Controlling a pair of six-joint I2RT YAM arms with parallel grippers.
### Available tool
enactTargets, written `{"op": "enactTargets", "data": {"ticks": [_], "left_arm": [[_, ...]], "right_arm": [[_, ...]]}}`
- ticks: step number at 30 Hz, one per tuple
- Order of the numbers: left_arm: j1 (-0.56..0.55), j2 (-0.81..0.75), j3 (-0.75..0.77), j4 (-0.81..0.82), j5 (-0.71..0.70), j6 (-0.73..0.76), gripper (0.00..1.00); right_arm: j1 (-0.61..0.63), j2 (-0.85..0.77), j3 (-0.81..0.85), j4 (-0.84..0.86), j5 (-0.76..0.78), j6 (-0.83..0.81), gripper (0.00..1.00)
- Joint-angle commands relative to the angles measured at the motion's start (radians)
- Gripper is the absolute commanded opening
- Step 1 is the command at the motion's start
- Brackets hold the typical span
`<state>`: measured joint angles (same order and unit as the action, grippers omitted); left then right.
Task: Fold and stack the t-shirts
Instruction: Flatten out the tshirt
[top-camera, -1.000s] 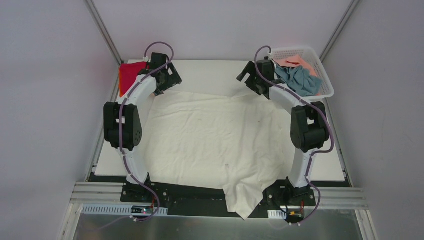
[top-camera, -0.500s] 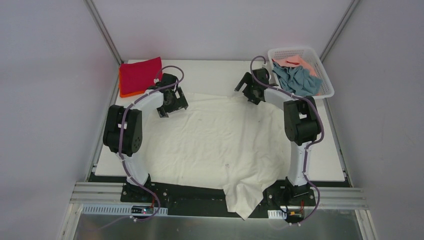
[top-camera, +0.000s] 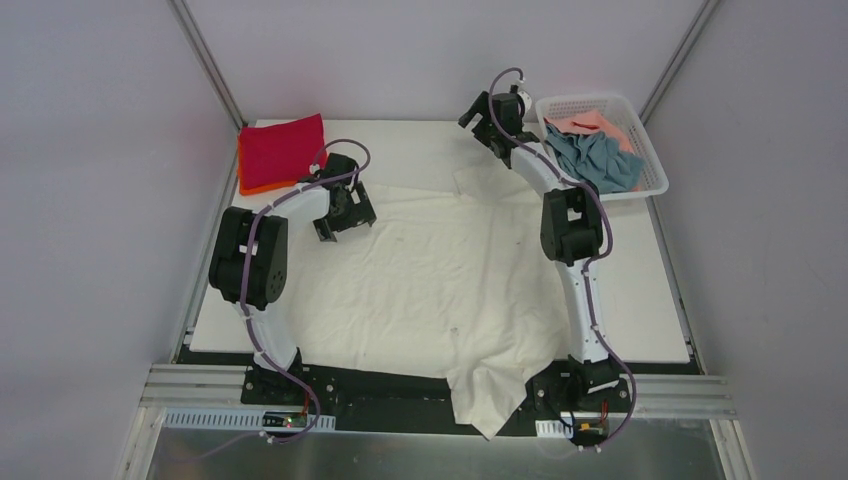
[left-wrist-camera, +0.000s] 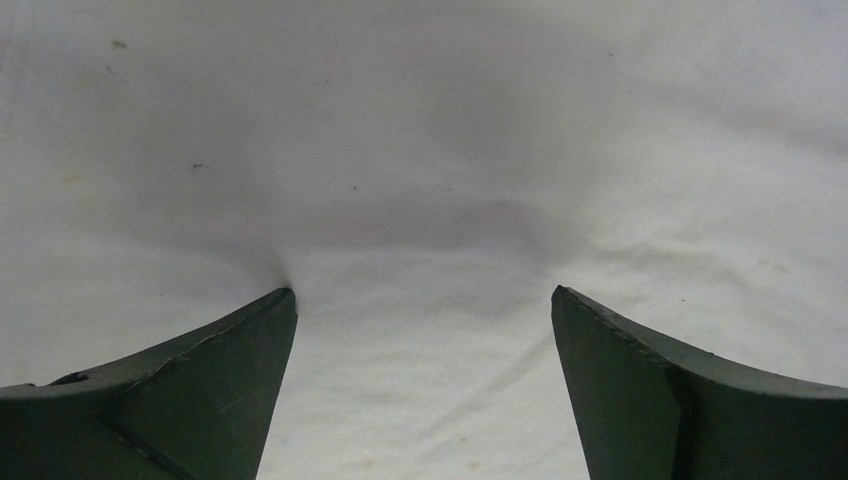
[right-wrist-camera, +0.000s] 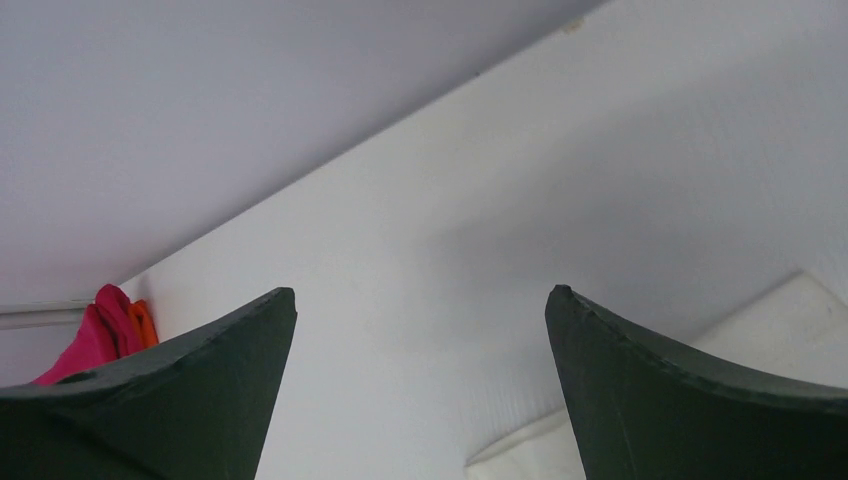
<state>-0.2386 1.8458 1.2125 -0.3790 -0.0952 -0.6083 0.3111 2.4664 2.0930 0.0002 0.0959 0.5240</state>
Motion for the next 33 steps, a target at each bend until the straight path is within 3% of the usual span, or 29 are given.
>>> {"op": "enactTargets", "data": {"ticks": [1,4,7,10,15,19,33], "left_arm": [[0.005,-0.035,-0.019,-0.006,-0.022,0.018,0.99],[0.004,-0.065,-0.015,-0.006,-0.018,0.02,0.99],[0.004,-0.091,-0.016,-0.006,-0.021,0.023,0.99],[0.004,-0.114,-0.018,-0.009,-0.036,0.02,0.99],[0.037,-0.067,0.024,-0.015,0.009,0.007,0.99],[0.068,0.004,0.077,-0.031,0.016,0.001,0.99],[0.104,0.232,0.273,-0.098,-0.023,-0.011,0.99]], "right_arm": [[0.0,-0.058,0.122,-0.158,0.041,-0.096,0.99],[-0.002,-0.261,-0.115,-0.146,0.064,-0.131,0.99],[-0.001,-0.421,-0.317,-0.267,0.051,-0.14,0.99],[0.003,-0.522,-0.448,-0.465,0.08,-0.136,0.99],[0.006,-0.596,-0.592,-0.612,0.127,-0.143,1.0],[0.006,-0.586,-0.619,-0.645,0.13,-0.175,1.0],[-0.052,-0.31,-0.43,-0.712,0.13,-0.157,0.99]]}}
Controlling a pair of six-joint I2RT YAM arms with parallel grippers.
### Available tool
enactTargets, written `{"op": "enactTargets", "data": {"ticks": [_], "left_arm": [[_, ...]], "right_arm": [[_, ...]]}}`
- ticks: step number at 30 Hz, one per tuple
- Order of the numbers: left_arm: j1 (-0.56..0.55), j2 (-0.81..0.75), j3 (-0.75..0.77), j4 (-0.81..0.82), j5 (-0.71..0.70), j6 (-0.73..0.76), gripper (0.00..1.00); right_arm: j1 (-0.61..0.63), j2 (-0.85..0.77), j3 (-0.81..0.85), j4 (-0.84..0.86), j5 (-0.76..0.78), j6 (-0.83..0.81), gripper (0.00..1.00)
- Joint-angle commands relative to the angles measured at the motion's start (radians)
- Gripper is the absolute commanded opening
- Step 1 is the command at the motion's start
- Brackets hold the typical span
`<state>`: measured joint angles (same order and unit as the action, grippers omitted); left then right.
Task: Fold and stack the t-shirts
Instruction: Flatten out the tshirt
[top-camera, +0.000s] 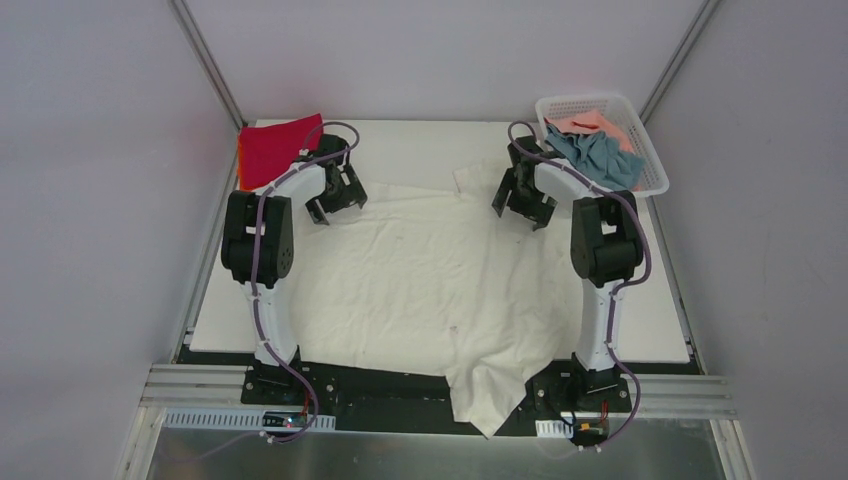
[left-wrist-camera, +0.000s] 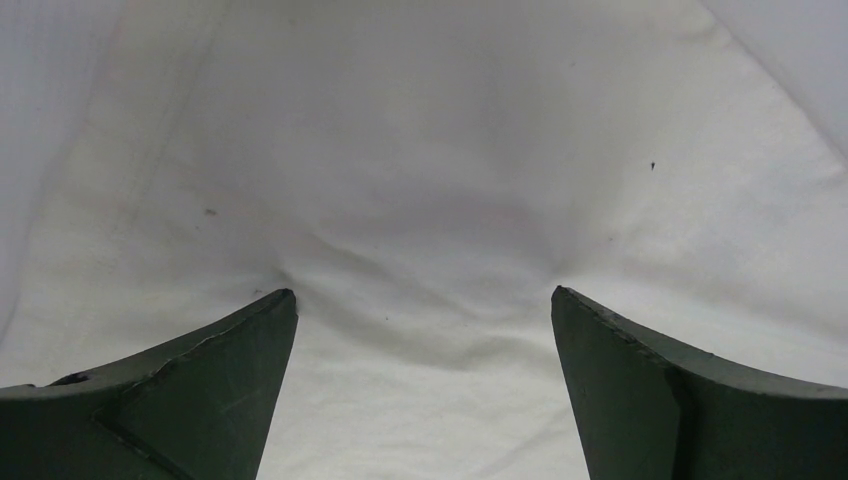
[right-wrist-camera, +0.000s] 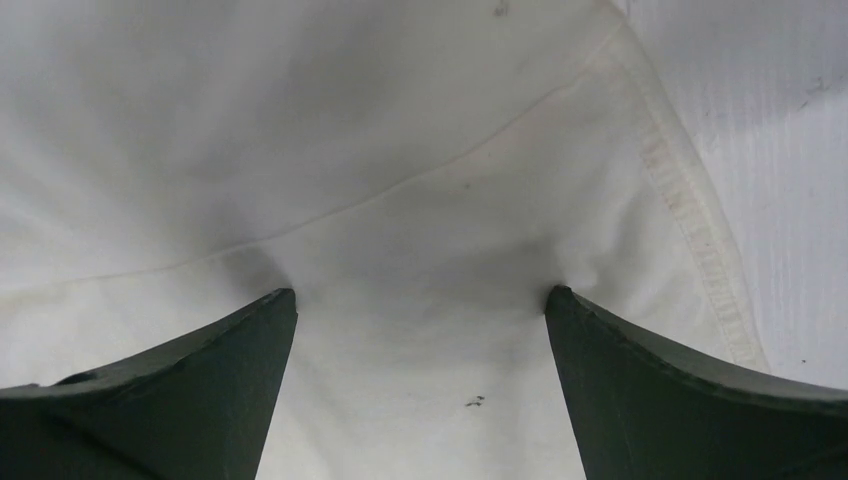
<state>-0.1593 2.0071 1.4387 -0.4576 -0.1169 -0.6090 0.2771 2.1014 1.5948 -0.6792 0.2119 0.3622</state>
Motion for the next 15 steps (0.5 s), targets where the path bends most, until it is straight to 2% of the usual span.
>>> {"op": "enactTargets", "data": {"ticks": [1,8,15], "left_arm": [[0.03,0.084,0.06,-0.021,0.0,-0.011,0.99],[0.046,0.174,0.184,-0.04,0.006,-0.003,0.99],[0.057,0.231,0.275,-0.056,0.017,-0.002,0.99]], "right_arm": [[-0.022,0.072,0.089,-0.037,0.016,0.005,0.99],[-0.062,0.165,0.219,0.003,0.009,0.002,0.99],[-0.094,0.324,0.509,-0.048,-0.024,-0.048,0.99]]}}
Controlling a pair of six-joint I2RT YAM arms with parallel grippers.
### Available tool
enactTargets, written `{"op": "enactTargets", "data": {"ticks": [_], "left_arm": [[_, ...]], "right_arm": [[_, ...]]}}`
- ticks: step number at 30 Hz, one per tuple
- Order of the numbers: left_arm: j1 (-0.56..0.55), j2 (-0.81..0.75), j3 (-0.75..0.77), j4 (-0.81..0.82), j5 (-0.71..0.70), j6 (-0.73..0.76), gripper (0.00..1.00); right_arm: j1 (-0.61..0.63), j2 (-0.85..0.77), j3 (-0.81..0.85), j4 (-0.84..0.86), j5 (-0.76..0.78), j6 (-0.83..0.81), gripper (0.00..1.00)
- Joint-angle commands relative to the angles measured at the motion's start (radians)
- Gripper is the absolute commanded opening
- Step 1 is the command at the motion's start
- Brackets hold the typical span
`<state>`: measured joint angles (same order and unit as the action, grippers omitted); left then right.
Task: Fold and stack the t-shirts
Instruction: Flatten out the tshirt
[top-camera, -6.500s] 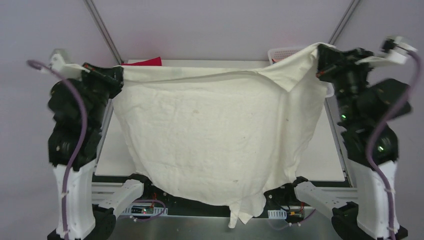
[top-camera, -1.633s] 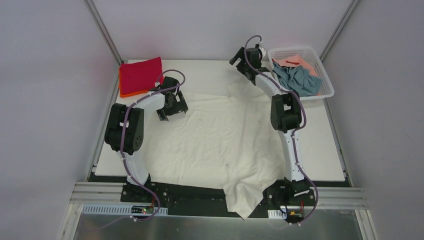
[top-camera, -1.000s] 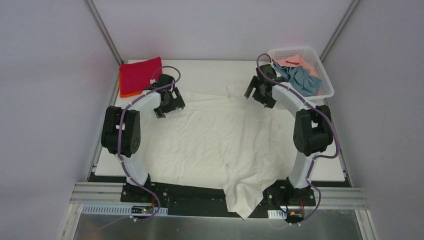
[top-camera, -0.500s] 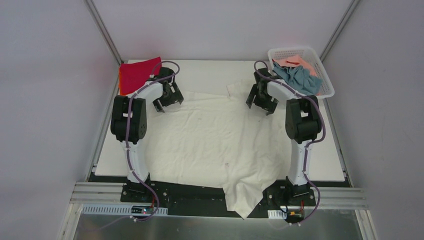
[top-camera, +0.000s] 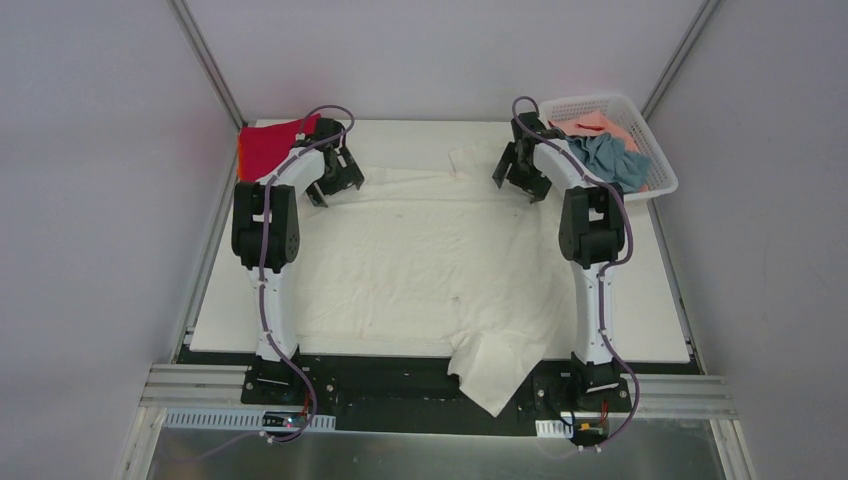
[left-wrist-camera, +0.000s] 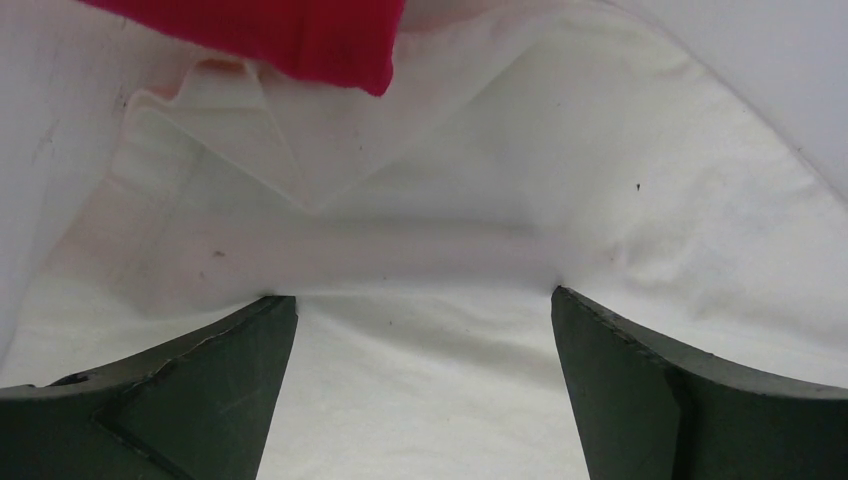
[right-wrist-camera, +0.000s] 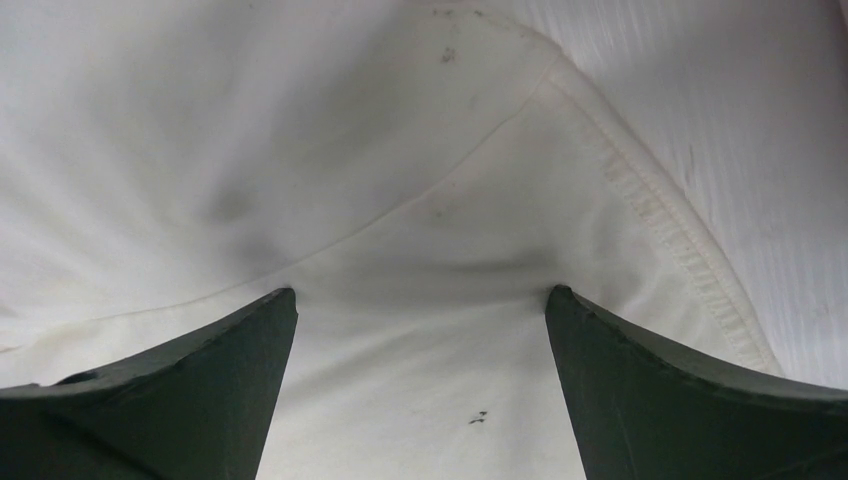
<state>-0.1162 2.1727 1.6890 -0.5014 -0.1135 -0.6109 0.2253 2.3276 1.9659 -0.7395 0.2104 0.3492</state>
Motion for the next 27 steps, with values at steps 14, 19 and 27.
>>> {"op": "enactTargets", "data": {"ticks": [14,19,27], "left_arm": [[0.013,0.048,0.07,-0.015,0.034,0.023,0.99],[0.002,-0.08,0.013,-0.016,0.082,0.03,0.99],[-0.025,-0.48,-0.273,-0.081,-0.047,-0.037,0.99]], "right_arm": [[-0.081,0.171,0.337,0.013,-0.117,-0.059,0.99],[-0.054,-0.002,0.21,0.029,-0.102,-0.122,0.99],[0.062,-0.327,-0.077,0.076,-0.033,-0.194,1.0]]}}
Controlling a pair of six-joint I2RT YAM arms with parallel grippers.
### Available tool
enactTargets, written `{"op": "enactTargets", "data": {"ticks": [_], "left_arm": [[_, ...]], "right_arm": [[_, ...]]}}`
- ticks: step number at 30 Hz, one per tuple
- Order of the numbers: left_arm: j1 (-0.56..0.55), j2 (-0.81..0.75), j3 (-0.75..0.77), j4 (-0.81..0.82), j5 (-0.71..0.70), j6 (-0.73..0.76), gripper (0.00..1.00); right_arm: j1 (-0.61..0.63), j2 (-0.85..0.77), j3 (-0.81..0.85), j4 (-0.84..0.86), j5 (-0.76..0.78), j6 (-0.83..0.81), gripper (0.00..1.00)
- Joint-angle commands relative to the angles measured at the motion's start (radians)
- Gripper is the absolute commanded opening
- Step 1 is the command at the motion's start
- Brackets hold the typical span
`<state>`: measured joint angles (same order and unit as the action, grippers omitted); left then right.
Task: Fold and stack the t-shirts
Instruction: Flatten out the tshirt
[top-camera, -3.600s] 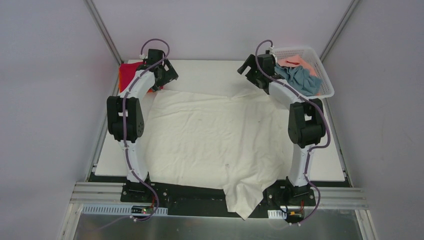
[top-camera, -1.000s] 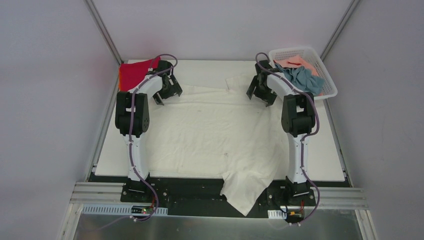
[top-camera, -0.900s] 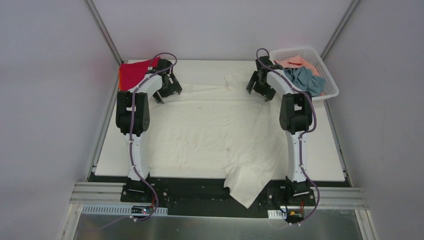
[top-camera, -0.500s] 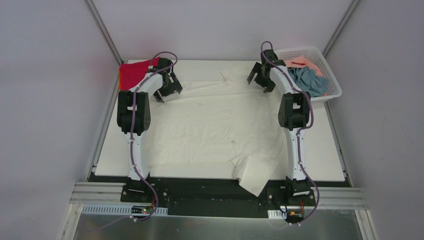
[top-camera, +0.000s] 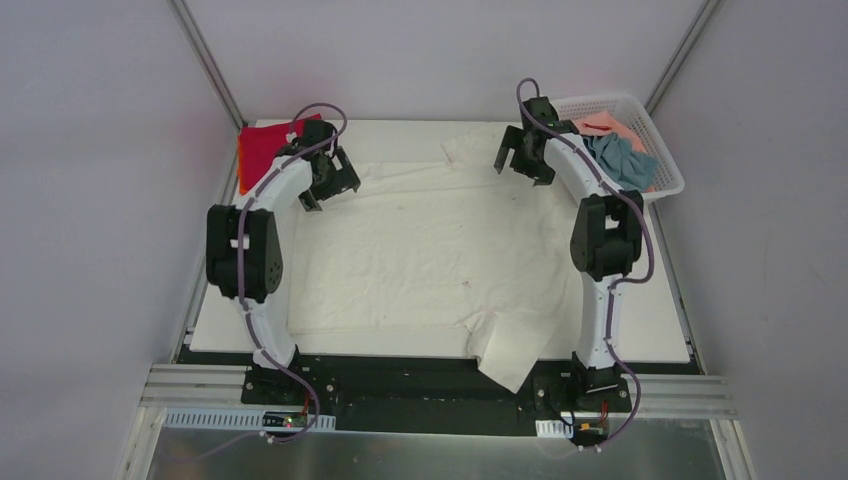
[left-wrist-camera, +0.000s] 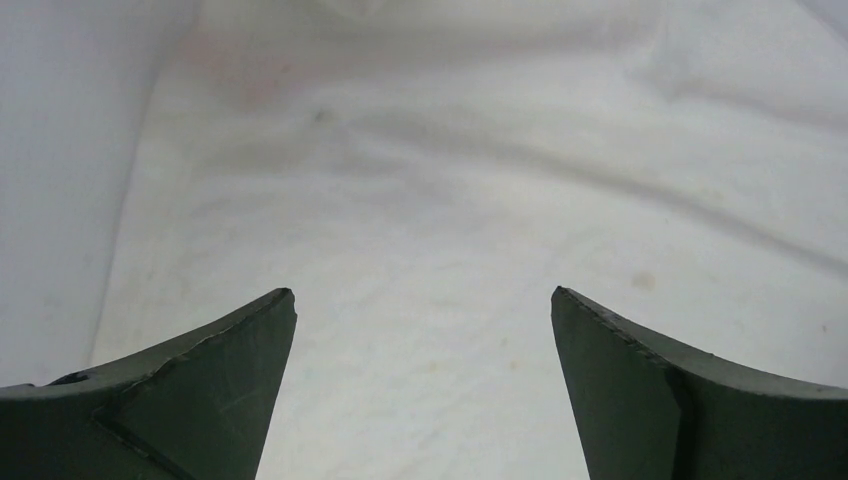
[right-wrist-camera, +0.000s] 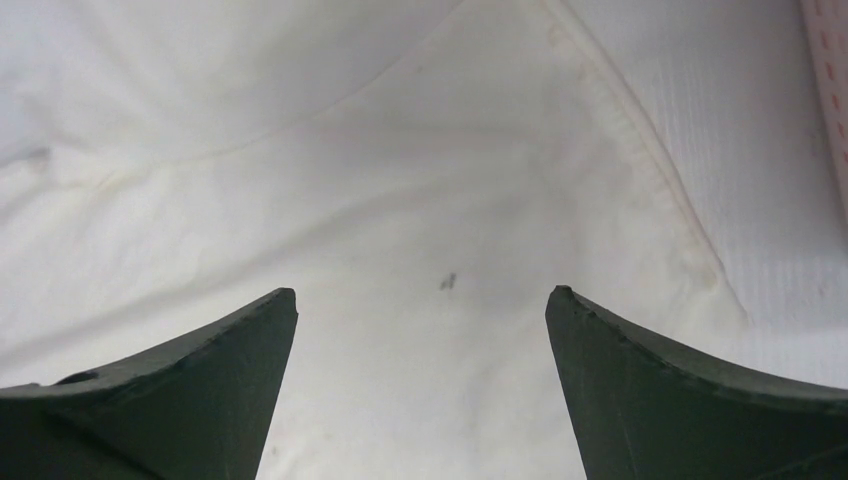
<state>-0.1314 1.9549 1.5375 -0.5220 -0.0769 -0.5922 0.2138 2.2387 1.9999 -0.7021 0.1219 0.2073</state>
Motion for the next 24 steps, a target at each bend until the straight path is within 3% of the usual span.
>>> {"op": "enactTargets", "data": {"ticks": [1,7,13,19,24], "left_arm": [[-0.01,-0.324,-0.171,-0.081,-0.114,-0.08,0.99],[-0.01,-0.686,-0.54,-0.215,-0.214,-0.26,0.99],[-0.008,-0.938,-0.802,-0.347,-0.238,-0.476,0.99],[-0.009,-1.178,-1.0,-0.399,-0.233,-0.648,0.95],[-0.008,-1.224,-1.074,-0.426,-0.217,-0.713,0.9]], "right_arm": [[0.086,-0.282,-0.169,0.053,0.057,-0.044,1.0],[0.123,-0.58,-0.588,0.181,0.072,0.079,1.0],[0.124,-0.842,-0.911,0.249,0.079,0.248,1.0],[0.123,-0.989,-1.067,0.286,0.064,0.312,1.0],[0.122,-0.995,-1.083,0.279,0.042,0.324,0.99]]}}
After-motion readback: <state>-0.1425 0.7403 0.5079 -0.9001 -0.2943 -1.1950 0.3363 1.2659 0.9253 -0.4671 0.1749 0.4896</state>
